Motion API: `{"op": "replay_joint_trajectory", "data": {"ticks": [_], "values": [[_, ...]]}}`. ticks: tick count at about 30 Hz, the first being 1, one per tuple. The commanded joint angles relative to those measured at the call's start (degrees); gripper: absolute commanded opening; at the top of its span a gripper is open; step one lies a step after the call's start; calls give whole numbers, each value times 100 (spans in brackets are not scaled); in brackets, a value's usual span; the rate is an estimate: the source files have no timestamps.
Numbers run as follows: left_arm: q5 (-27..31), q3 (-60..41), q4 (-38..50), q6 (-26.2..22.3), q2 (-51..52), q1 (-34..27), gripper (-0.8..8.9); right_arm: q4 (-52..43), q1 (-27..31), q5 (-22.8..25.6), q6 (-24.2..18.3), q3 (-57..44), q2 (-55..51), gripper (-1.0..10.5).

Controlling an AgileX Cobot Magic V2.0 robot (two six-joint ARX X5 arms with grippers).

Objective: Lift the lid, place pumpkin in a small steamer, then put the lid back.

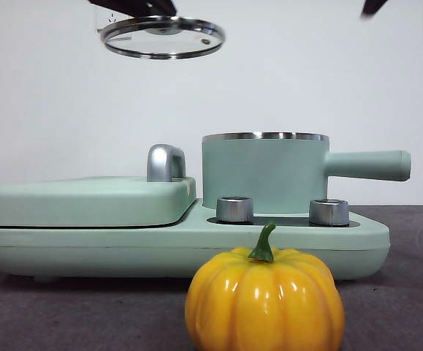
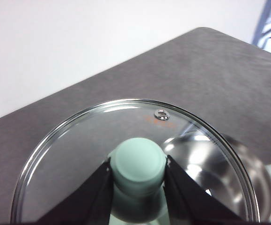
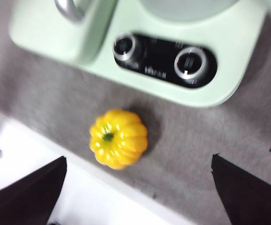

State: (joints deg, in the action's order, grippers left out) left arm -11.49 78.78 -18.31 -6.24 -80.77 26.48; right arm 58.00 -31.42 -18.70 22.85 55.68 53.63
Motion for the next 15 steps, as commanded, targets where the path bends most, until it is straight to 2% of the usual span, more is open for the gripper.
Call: {"op": "replay_joint_trajectory", "data": {"ticks": [1, 7, 12, 15], "values": [[-9, 142, 146, -17, 61, -111, 19, -111, -564, 326, 275, 111, 415, 492], [-9, 142, 149, -17, 61, -433, 19, -407, -1523, 756, 424, 208, 1408, 492], [-9, 142, 160, -17, 61, -673, 19, -417, -2026, 876, 393, 538, 2275, 506], [-9, 142, 160, -15, 61, -793, 19, -404, -2227, 1038, 330, 798, 2736, 556]]}}
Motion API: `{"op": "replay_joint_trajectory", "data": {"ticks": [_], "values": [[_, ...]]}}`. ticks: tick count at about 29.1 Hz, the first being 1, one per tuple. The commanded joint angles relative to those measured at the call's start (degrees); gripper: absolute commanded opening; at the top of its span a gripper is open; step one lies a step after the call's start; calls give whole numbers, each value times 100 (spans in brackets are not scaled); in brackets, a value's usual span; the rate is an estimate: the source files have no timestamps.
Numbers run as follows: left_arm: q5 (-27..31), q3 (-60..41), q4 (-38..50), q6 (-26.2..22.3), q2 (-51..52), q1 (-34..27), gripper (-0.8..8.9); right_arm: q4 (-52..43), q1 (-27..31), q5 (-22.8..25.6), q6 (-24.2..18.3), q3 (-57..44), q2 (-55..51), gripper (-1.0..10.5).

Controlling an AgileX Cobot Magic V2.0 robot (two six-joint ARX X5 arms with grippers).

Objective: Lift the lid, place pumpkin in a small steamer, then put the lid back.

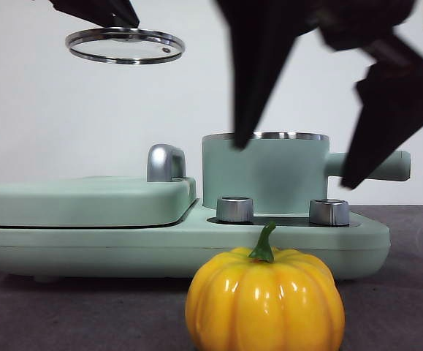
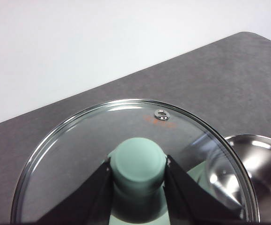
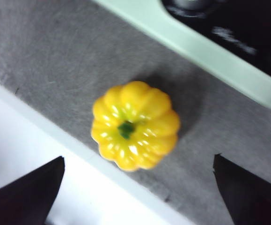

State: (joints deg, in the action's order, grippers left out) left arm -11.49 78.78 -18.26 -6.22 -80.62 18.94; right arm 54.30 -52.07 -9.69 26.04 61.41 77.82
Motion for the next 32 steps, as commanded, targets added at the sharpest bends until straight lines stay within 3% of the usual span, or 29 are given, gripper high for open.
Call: {"op": "replay_joint_trajectory", "data": {"ticks": [1, 19, 32], "values": [[-9, 142, 155, -15, 46, -72, 19, -24, -208, 173, -26, 304, 437, 562], [-9, 142, 157, 50, 46, -330, 19, 109, -409, 221, -393, 708, 1768, 564], [-9, 142, 240, 96, 46, -372, 19, 144, -592, 77, -428, 706, 2393, 590]]}}
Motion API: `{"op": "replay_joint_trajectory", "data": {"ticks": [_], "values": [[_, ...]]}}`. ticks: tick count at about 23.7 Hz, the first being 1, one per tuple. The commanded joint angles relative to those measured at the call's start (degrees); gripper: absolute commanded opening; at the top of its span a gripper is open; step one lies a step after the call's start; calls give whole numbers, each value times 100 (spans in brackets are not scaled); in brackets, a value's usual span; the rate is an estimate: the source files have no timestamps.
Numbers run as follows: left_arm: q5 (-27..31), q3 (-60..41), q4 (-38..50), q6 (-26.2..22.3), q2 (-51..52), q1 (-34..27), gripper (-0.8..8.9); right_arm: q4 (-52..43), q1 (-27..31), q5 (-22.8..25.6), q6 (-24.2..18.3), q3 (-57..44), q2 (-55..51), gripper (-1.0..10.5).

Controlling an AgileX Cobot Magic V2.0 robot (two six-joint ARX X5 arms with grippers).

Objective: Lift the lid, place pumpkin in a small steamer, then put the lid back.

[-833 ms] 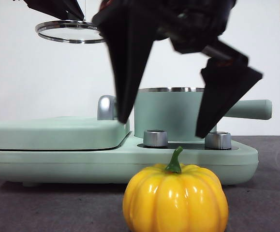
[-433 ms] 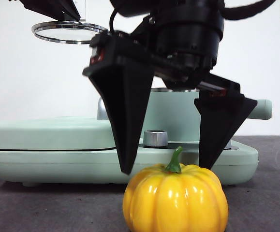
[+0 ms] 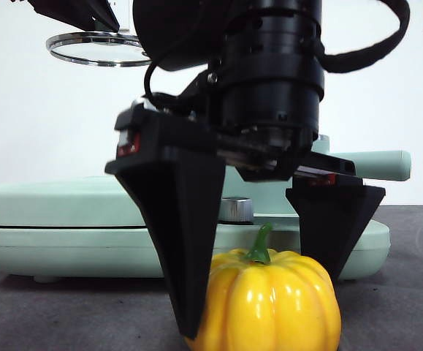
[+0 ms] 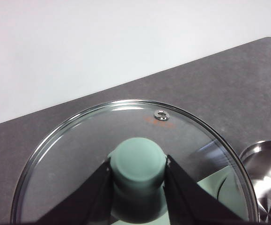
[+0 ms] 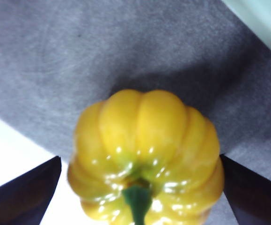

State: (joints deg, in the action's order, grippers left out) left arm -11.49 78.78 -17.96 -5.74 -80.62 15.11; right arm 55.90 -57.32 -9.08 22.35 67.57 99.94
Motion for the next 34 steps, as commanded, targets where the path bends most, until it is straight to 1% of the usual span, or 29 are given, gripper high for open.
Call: {"op": "replay_joint_trajectory", "data": {"ticks": [1, 9, 12, 14, 17, 20, 25, 26, 30, 34], "values": [[-9, 142, 245, 66, 46, 11, 19, -31, -68, 17, -83, 90, 238, 582], [-9, 142, 260, 66, 46, 11, 19, -81, -57, 15, -227, 90, 264, 312], [-9, 142, 256, 63, 46, 9, 19, 138, -31, -68, -225, 195, 258, 306], [-9, 142, 254, 66, 46, -13, 19, 708, 42, -166, -229, 575, 258, 307], [-9, 142, 251, 63, 46, -15, 19, 1670, 151, -160, -369, 1532, 258, 307], [-9, 142, 254, 61, 46, -15, 19, 2540, 446, -155, -597, 2627, 264, 309], [-9, 142, 238, 61, 46, -15, 19, 2540, 1285, -181, -835, 3866, 339, 310], [-9, 142, 234, 63, 46, -15, 19, 2540, 1541, -160, -916, 4076, 358, 309], [-9, 142, 227, 66, 44, -15, 19, 2538, 2074, -120, -1064, 4483, 503, 309], [-9, 142, 229, 66, 44, -15, 19, 2538, 2487, 144, -1290, 4841, 846, 310]]}}
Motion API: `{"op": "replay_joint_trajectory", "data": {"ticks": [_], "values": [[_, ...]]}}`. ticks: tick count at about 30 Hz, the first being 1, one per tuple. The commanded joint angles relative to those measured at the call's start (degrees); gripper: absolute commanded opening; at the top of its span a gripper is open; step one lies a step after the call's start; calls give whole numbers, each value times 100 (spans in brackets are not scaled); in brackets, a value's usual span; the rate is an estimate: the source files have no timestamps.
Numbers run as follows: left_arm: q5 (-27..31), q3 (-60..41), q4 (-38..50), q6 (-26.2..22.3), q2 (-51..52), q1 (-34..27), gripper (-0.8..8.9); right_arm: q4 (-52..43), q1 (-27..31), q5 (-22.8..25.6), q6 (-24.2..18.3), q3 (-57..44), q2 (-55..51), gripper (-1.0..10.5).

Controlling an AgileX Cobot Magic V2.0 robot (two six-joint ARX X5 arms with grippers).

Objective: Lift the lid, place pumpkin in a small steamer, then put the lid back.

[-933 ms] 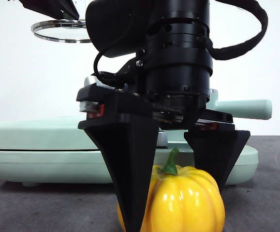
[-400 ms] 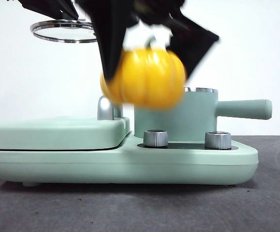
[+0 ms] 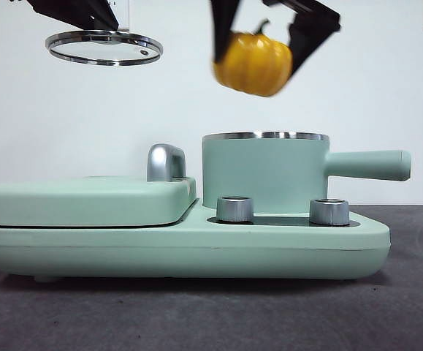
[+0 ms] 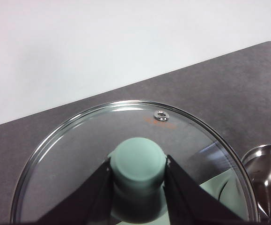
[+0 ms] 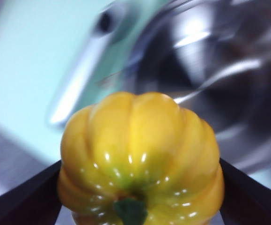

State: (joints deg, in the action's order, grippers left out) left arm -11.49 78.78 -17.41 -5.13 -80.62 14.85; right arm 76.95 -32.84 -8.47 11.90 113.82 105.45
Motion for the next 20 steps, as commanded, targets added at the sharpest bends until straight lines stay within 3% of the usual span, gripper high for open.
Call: {"op": "replay_joint_trajectory", "data": {"ticks": [1, 20], "values": [[-9, 142, 175, 4, 44, 11, 19, 433, 85, 120, -299, 267, 387, 309], [-9, 142, 155, 26, 39, 11, 19, 433, 179, 894, -754, 619, 1908, 326]]}}
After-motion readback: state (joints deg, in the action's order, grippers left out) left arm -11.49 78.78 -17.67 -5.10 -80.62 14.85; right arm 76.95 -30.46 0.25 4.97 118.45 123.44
